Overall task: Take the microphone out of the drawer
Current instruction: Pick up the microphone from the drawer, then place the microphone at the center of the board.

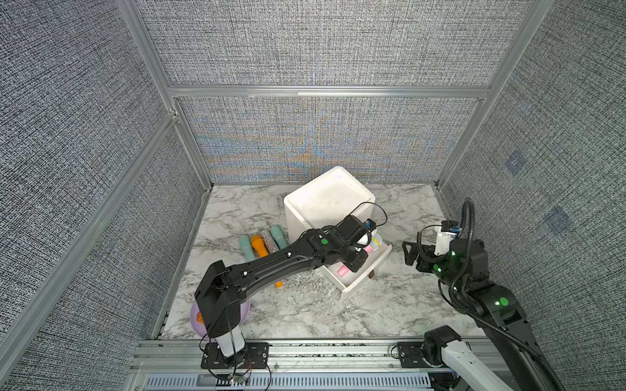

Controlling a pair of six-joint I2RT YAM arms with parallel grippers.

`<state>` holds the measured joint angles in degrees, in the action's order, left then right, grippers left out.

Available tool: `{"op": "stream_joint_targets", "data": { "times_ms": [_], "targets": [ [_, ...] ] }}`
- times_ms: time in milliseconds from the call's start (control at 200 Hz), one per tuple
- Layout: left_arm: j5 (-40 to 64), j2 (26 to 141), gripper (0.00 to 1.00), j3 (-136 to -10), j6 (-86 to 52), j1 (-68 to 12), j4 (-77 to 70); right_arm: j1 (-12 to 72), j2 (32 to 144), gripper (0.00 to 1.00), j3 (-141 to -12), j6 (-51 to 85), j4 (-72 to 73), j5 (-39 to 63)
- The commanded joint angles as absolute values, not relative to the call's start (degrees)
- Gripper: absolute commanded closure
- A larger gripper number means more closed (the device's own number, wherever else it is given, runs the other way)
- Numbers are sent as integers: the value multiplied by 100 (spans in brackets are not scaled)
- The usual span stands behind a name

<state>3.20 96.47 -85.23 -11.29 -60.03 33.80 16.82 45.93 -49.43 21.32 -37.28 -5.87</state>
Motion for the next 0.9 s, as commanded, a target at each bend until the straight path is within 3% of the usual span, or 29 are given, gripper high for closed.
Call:
{"op": "stream_joint_targets", "data": {
  "times_ms": [0, 265, 641, 896],
  "targets": [
    [402, 9359, 100, -8493, -1037, -6012, 3561, 1653, 4665, 2, -4913, 2084, -3574, -504],
    [75, 8622, 100, -8464, -1115, -6012, 3733, 1635, 4736, 2, -4724, 1948, -3208, -62],
    [-1460, 7426, 100, -7915, -1608, -5943, 3411, 1643, 4869, 2, -4397, 1703, -2858, 660],
    [-2363, 6243, 100, -7058, -2168, -5447, 3163, 1687, 4877, 2, -4307, 1673, -2758, 805]
  ]
}}
